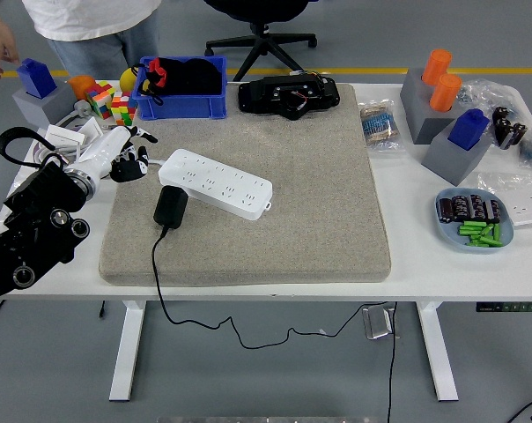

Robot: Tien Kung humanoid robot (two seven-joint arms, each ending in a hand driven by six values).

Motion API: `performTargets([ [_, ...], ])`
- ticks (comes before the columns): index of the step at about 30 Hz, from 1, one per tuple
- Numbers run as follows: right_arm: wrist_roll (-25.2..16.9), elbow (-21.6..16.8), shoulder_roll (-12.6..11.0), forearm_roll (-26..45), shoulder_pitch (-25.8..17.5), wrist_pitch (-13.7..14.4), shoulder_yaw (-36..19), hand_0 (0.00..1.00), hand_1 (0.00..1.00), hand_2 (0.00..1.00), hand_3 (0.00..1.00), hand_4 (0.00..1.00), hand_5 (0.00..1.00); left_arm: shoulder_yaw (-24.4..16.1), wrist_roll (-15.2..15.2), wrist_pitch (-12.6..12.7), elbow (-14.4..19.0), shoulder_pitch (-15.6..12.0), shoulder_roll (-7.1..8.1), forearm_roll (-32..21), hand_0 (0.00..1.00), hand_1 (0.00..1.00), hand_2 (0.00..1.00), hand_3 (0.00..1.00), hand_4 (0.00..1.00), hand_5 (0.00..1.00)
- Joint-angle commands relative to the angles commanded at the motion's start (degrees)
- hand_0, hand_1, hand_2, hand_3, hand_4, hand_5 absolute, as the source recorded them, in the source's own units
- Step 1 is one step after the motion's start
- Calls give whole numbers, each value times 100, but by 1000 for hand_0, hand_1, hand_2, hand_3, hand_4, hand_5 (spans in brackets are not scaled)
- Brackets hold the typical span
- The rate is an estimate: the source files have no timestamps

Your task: Press the white button,pick up the black plug,place it near the board,insert it into the board

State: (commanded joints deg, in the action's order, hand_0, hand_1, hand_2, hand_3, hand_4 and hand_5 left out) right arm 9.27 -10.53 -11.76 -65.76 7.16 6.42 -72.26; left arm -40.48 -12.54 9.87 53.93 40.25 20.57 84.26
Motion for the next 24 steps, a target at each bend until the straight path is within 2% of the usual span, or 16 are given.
performTargets([
  [8, 3, -12, -31, 112, 37, -19, 130, 855, 845, 897, 858, 905, 713, 667, -185, -220, -269, 428, -102, -210, 2, 10, 98, 686, 2, 2],
  [14, 17, -17, -44, 216, 56, -43, 259, 850, 840, 895, 854, 904, 707, 1243, -197, -260, -591, 777, -242, -373, 2, 8, 75, 683, 2, 2],
  [19, 23, -13, -33, 319, 49, -76, 402, 846, 837, 884, 847, 877, 681, 1531, -187, -241, -1049, 957, -494, -392, 2, 9, 70, 674, 2, 2],
  [24, 28, -34, -25, 363, 43, -82, 478, 846, 834, 882, 846, 865, 669, 1731, -223, -265, -1334, 1074, -641, -376, 2, 8, 66, 677, 2, 2],
])
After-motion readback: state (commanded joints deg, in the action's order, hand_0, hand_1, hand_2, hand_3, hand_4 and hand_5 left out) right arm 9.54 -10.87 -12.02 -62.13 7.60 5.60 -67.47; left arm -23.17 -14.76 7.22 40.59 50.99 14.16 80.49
